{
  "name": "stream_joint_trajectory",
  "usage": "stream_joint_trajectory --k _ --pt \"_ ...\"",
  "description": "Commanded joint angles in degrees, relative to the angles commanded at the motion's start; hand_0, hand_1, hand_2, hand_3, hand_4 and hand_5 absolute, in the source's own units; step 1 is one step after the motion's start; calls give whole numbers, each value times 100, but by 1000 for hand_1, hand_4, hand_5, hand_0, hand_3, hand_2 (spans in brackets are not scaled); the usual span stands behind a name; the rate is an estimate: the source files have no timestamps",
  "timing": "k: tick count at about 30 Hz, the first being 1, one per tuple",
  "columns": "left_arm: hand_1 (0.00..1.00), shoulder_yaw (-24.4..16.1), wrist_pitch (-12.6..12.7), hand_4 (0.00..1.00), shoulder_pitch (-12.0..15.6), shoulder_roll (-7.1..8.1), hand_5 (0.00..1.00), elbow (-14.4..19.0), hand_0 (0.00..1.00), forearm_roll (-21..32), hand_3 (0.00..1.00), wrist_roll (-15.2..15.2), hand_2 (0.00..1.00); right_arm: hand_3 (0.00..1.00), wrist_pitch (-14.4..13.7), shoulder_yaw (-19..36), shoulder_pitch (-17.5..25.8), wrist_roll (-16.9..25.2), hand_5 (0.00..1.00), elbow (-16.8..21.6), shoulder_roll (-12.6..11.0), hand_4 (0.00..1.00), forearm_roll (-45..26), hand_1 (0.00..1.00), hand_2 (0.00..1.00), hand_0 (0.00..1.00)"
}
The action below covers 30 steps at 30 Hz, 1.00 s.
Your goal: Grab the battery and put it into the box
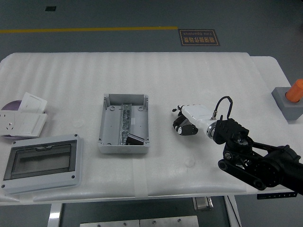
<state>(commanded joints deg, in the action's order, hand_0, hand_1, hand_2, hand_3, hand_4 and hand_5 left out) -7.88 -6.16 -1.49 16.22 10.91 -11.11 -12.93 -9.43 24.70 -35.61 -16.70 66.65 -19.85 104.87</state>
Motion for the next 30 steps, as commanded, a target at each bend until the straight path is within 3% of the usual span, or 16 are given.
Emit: stream_joint_trajectory --k 7,8,13,19,20,25,30 --pt "670 -18 11 460 -6 -9 512 -1 617 -23 534 23 573 787 -92 24 -11 25 86 67 -9 233 40 603 710 270" --pt "671 -20 13 465 -5 -9 521 -1 616 -24 534 26 575 790 -104 29 -13 28 130 79 -10 295 45 600 705 269" --pt "671 -32 17 465 1 -10 521 -1 616 -34 534 30 575 790 -151 50 -9 27 130 162 -25 295 83 600 705 269" --pt "671 -60 14 471 7 -13 539 -3 615 -60 535 20 579 783 -231 120 -4 21 123 503 -37 293 -3 595 700 266" --pt "673 -69 13 474 8 -13 544 -4 612 -71 539 15 585 782 -259 135 -4 28 81 606 -34 254 -74 587 695 263" --pt "673 -143 8 474 12 -17 544 -7 612 -140 539 -15 585 782 -594 132 -35 295 81 1065 39 254 -709 587 695 263" --pt "672 -228 4 475 16 -17 546 -8 612 -222 540 -56 586 777 -977 -3 -188 755 73 1292 196 241 -1412 586 696 263"
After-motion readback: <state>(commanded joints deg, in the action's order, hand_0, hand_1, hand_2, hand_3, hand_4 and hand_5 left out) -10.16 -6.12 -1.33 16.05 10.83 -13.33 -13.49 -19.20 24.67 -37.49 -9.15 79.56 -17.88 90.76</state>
